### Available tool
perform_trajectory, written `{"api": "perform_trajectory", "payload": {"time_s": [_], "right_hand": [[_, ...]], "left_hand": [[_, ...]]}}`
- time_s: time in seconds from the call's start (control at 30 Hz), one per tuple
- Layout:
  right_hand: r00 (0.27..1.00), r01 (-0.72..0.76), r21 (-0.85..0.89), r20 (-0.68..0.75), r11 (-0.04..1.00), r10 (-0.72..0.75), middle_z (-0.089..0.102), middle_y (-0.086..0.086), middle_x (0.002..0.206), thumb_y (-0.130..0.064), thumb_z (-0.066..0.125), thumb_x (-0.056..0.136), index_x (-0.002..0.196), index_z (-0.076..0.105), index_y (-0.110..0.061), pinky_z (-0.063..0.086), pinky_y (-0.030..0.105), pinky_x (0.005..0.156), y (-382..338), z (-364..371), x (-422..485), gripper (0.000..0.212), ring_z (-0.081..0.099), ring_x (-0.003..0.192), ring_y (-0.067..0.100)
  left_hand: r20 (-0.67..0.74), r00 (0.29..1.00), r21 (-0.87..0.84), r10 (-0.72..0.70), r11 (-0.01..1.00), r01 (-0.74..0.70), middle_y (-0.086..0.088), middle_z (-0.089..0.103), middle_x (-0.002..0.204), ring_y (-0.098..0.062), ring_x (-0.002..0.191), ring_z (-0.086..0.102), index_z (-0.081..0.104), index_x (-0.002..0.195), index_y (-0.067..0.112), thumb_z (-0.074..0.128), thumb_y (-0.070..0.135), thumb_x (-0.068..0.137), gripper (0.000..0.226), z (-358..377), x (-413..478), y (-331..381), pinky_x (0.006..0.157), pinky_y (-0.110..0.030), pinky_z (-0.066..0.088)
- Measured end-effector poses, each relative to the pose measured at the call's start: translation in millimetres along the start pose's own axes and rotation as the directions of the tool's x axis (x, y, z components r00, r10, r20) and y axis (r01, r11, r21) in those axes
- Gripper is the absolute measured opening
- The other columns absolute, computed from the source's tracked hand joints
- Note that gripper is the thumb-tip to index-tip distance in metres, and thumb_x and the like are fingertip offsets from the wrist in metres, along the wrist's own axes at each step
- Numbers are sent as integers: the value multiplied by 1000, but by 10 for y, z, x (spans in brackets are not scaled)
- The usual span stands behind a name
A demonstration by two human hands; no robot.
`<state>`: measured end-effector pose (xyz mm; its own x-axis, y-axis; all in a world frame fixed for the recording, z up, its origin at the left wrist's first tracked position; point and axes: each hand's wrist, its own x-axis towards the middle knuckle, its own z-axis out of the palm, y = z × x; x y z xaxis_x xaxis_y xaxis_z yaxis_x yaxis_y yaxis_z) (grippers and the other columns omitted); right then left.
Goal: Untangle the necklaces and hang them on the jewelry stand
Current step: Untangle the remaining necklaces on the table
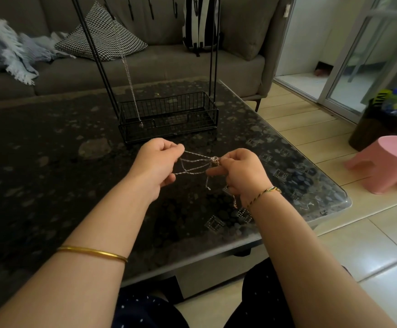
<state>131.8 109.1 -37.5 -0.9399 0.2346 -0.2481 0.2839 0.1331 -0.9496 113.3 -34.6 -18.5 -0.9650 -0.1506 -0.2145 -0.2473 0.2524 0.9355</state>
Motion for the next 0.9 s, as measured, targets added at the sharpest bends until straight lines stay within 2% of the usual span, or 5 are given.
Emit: {"api": "perform_trajectory", "payload": {"time_s": [0.23,0.47,0.63,0.8,0.9], "right_hand": [[999,-12,25,-33,1000,13,73,10,88,-10,38,99,82,44,-16,25,16,30,-22,-40,4,19,30,26,1],[993,111,-31,-27,993,-112,71,10,79,-12,45,98,86,51,-14,25,12,31,7,-4,-48,14,37,26,-1],[983,182,-53,13,982,-181,70,6,76,-11,50,96,83,54,-12,27,14,32,2,11,-64,14,35,28,2],[939,336,-169,-19,926,-344,62,-2,72,-11,58,90,85,61,-13,49,26,67,18,51,-14,6,57,67,10],[920,386,-189,12,903,-391,56,-7,65,-11,60,89,83,61,-14,45,21,64,16,60,-17,7,52,61,5]], "left_hand": [[-54,997,168,51,985,-41,3,51,82,-11,64,46,60,95,15,58,30,95,15,-56,17,-27,52,-23,38],[6,989,219,-149,965,144,-6,58,101,-16,84,56,65,99,15,59,18,94,8,-95,52,-101,64,-27,52],[149,988,217,33,974,-65,6,64,100,-9,93,58,67,91,26,59,19,94,11,-12,21,-77,79,-28,53],[298,954,105,-20,994,-12,3,72,101,-13,98,66,69,101,21,61,24,94,11,79,-38,-13,92,-35,52],[315,948,87,-42,996,15,1,72,98,-13,92,66,68,92,22,64,20,92,5,81,-43,-23,89,-34,51]]}}
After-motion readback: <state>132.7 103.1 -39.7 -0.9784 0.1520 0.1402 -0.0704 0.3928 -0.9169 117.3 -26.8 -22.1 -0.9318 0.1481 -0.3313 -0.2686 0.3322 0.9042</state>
